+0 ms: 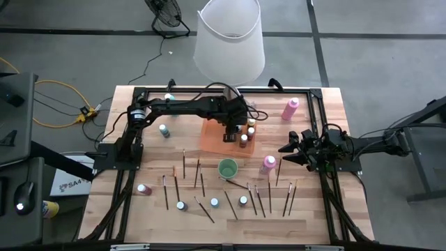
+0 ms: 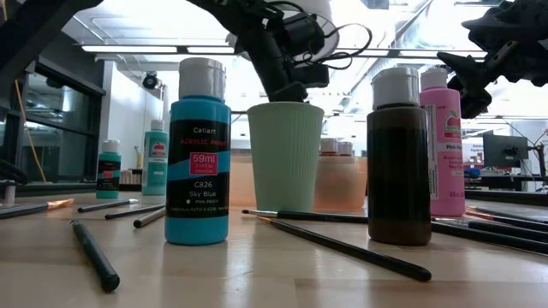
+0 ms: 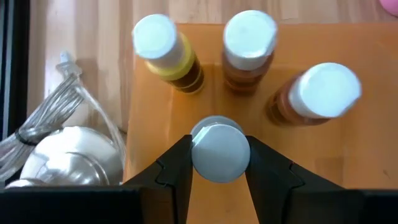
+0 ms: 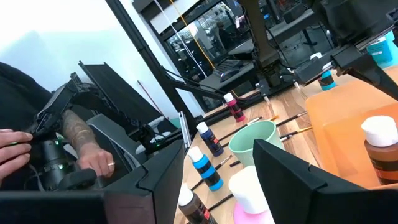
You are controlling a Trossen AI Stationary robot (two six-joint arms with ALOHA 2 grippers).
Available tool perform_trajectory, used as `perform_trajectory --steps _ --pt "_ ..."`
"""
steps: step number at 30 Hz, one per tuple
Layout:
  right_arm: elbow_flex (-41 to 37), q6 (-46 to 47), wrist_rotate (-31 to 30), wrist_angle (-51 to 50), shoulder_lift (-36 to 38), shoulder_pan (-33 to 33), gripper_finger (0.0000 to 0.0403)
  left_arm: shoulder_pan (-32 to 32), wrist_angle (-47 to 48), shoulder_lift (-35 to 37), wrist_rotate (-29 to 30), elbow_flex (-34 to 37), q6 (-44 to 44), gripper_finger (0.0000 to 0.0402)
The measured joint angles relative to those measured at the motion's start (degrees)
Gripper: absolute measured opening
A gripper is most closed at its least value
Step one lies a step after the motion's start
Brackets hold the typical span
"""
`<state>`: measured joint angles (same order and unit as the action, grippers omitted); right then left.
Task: Pick & Place Paint Supplies
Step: Put the small white paint bottle into the orange bin
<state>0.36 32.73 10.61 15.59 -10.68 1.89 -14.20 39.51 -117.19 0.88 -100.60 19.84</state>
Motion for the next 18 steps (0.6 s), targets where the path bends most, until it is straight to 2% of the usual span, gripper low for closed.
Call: perform_trajectory --steps 14,18 --pt "0.0 0.0 0.0 0.0 0.0 0.0 0.0188 0.0 -0.1 -0.5 -0.6 0.0 0.9 0.0121" --pt "0.0 0.0 0.0 0.0 0.0 0.0 0.0188 0.0 0.4 -0.9 -0.6 0.1 0.9 0.0138"
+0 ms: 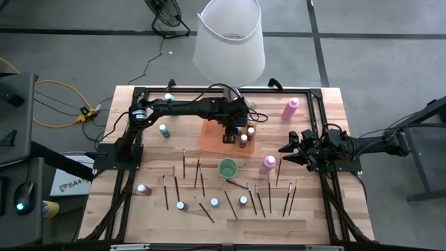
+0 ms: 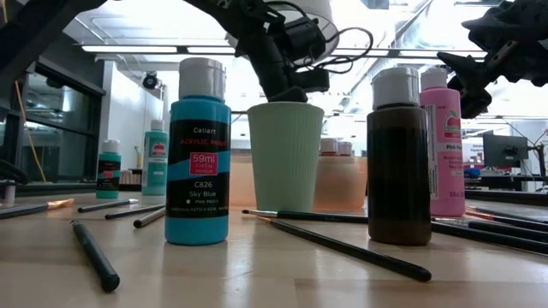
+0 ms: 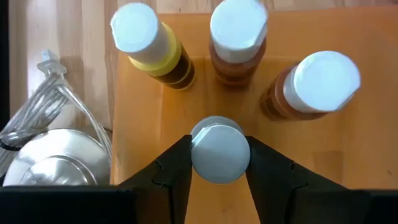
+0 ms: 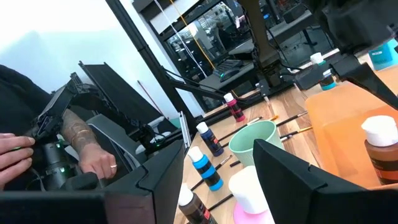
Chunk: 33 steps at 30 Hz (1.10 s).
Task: Pick & Place Paint Supplies
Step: Put the small white paint bottle into the orange bin, then put the top small light blue paint bottle into the orange bin
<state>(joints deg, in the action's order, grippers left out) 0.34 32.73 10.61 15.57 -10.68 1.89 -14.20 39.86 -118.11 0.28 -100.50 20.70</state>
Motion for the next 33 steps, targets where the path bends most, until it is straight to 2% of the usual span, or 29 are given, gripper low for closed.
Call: perform_trajectory --steps 6,20,29,33 --pt "0.0 0.0 0.0 0.0 0.0 0.0 0.0188 0.1 -0.4 -0.7 -1.3 0.0 -0.4 0.0171" --pt "0.0 0.0 0.0 0.0 0.0 0.0 0.0188 0.4 -1.8 -0.3 0.3 -0.1 -1.7 0.0181" --pt "0.0 0.0 0.0 0.0 0.0 0.0 0.0188 0.8 -4.2 1.4 1.8 -0.1 -0.8 0.0260" --pt "0.0 0.0 0.0 0.0 0.0 0.0 0.0188 1.2 -3.2 4.0 3.6 0.1 -1.3 0.0274"
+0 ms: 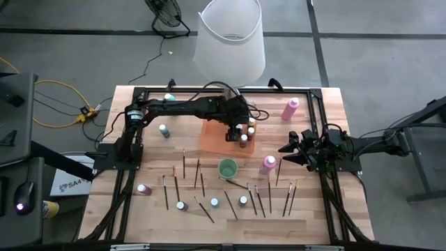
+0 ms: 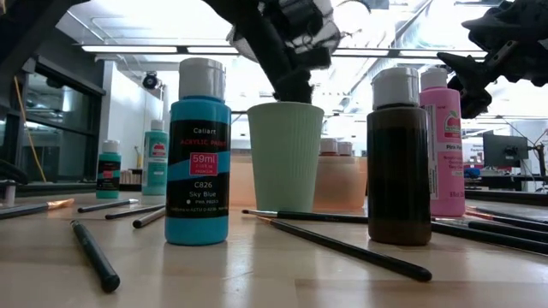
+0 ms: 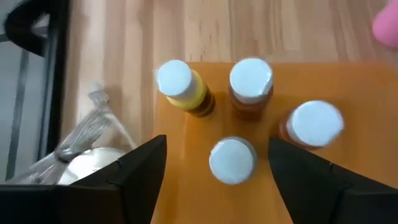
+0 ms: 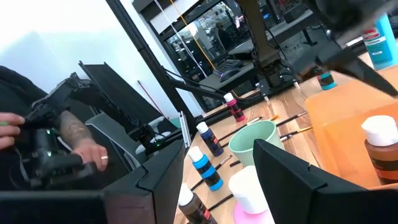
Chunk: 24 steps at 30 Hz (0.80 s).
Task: Pick & Place Paint Supplies
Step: Put the top small light blue paint bottle into the orange bin
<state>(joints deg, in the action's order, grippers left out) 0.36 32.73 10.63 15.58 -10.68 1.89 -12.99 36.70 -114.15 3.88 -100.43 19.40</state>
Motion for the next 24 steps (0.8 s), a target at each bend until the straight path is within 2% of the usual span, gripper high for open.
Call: perform_trajectory --steps 3,6,10,14,19,24 --pt "0.0 0.0 0.0 -0.2 0.0 0.0 0.0188 0.0 -0.2 3.7 0.1 1.9 -2.3 0.0276" --pt "0.0 0.0 0.0 -0.4 0.0 0.0 0.0188 0.0 -0.3 8.5 0.2 6.8 -5.0 0.0276" --pt "0.0 0.0 0.0 -0.8 0.0 0.0 0.0188 -0.1 -1.3 16.7 0.6 16.6 -8.8 0.0276" --pt "0.0 0.0 0.0 -0.9 0.0 0.0 0.0188 -0.1 0.8 26.2 4.2 26.1 -17.1 0.0276" --pt "0.0 0.0 0.0 -1.1 0.0 0.0 0.0188 -0.4 13.7 34.5 11.8 31.2 -33.6 0.0276" --pt "0.0 0.0 0.0 -1.4 0.0 0.0 0.0188 -3.4 32.2 37.3 13.0 31.5 -50.1 0.0276"
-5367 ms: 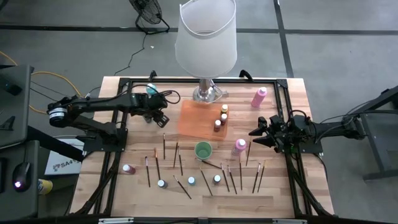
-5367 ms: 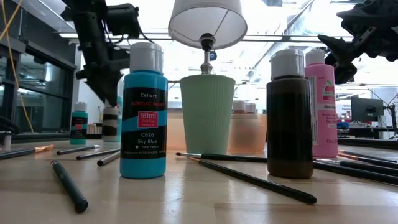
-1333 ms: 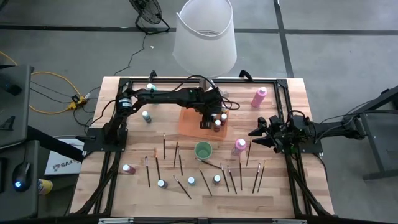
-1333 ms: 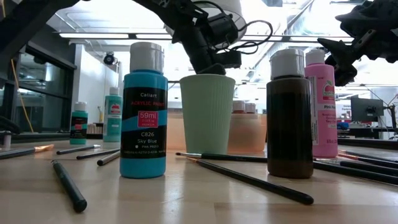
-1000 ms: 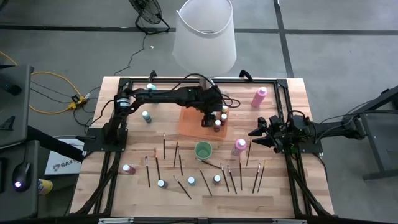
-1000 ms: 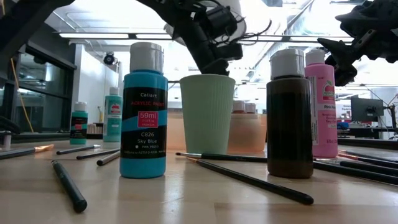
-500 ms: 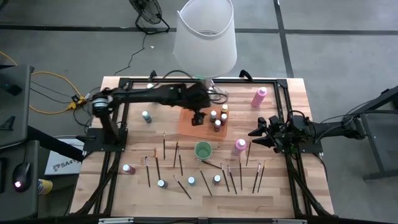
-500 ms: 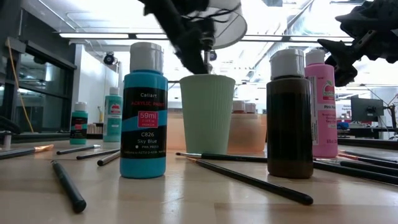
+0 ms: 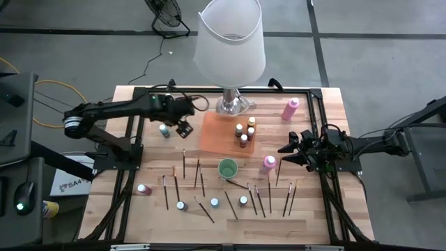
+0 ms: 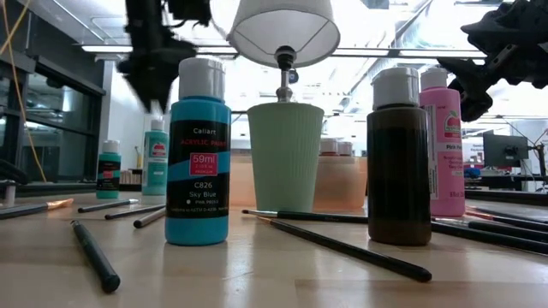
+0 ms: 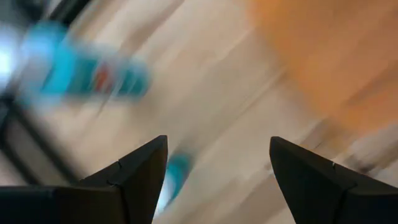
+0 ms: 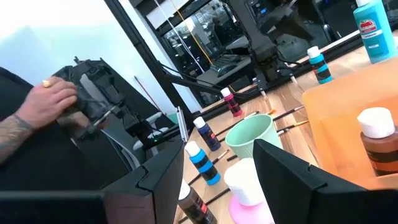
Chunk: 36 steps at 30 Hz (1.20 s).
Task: Pick & Place Paint Supplies
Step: Put the top small light blue paint bottle into the orange bin
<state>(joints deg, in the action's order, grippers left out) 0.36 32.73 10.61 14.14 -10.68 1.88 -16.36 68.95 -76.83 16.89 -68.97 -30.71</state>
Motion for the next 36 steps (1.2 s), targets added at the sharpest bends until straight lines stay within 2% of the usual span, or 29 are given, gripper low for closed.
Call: perform_trajectory --steps 5,11,20,28,31,36 --pt "0.0 0.0 -0.1 -0.3 0.0 0.0 0.0188 -2.2 7.5 0.4 0.9 0.1 -2.2 0.0276" --pt "0.0 0.0 -0.1 -0.3 0.0 0.0 0.0188 -3.3 7.9 0.4 1.2 4.6 -2.2 0.0276" --pt "0.0 0.0 -0.1 -0.3 0.0 0.0 0.0188 -4.5 4.2 1.1 1.0 12.0 -1.7 0.0276" --pt "0.0 0.0 0.0 -0.3 0.0 0.0 0.0188 -6.8 -0.4 1.3 0.8 14.3 2.2 0.0275" --pt "0.0 0.0 0.0 -0.3 0.0 0.0 0.0188 -7.3 -1.9 1.3 -0.5 14.3 3.3 0.0264" --pt "0.0 0.0 0.0 -0.3 0.0 0.0 0.0188 -7.3 -0.6 1.3 -1.5 14.3 3.5 0.0220"
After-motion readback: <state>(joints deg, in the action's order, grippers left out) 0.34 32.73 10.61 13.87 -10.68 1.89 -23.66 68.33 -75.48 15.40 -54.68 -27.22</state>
